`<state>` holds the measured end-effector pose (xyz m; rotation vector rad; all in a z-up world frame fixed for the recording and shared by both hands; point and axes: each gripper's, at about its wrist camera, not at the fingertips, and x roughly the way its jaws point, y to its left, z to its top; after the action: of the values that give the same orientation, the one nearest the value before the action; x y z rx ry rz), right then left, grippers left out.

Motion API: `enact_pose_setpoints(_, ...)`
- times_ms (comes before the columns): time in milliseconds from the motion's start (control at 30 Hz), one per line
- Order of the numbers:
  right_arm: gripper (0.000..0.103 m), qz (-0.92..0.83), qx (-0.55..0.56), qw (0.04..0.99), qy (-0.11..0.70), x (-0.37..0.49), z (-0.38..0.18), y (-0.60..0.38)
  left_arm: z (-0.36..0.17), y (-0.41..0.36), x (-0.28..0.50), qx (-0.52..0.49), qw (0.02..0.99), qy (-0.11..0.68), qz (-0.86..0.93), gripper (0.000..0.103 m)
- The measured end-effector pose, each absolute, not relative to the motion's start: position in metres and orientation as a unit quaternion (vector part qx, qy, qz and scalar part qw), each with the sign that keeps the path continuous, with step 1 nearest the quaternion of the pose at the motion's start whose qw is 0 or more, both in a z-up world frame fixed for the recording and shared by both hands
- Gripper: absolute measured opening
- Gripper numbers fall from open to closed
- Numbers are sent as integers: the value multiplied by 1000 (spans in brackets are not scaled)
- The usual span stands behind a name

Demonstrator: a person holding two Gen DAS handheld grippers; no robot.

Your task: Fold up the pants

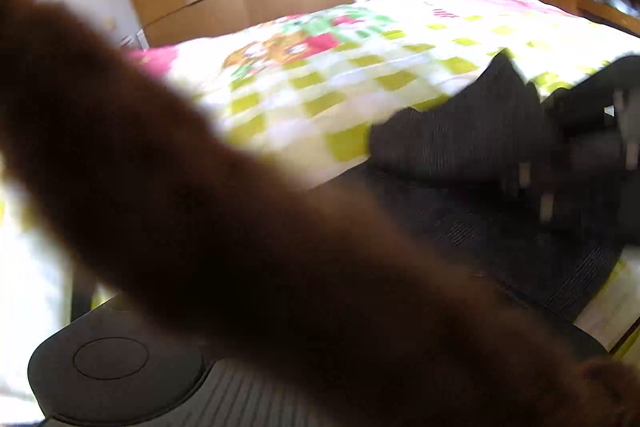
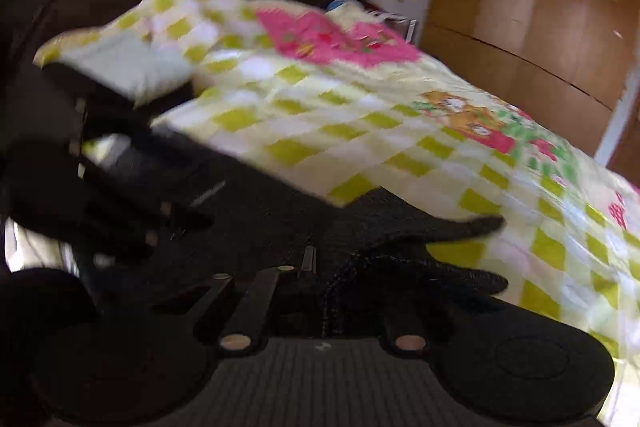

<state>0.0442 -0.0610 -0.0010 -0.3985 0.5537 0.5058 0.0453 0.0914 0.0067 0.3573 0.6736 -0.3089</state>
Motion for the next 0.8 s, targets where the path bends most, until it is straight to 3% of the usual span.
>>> enact_pose_setpoints(100, 25, 231, -227, 905, 275, 36, -25, -41, 1, 114, 37, 147, 922, 332, -137, 53)
enact_pose_setpoints(500, 37, 197, -182, 925, 270, 49, 16, -28, -10, 145, 22, 102, 932, 316, -144, 53)
enact_pose_setpoints(567, 33, 199, -178, 925, 272, 55, 19, -21, -9, 152, 18, 105, 934, 314, -130, 53)
enact_pose_setpoints(600, 24, 198, -172, 925, 276, 57, 20, -19, -8, 155, 16, 105, 936, 312, -126, 53)
enact_pose_setpoints(800, 24, 168, -99, 935, 295, 71, 44, -20, -10, 172, 15, 82, 938, 316, -120, 56)
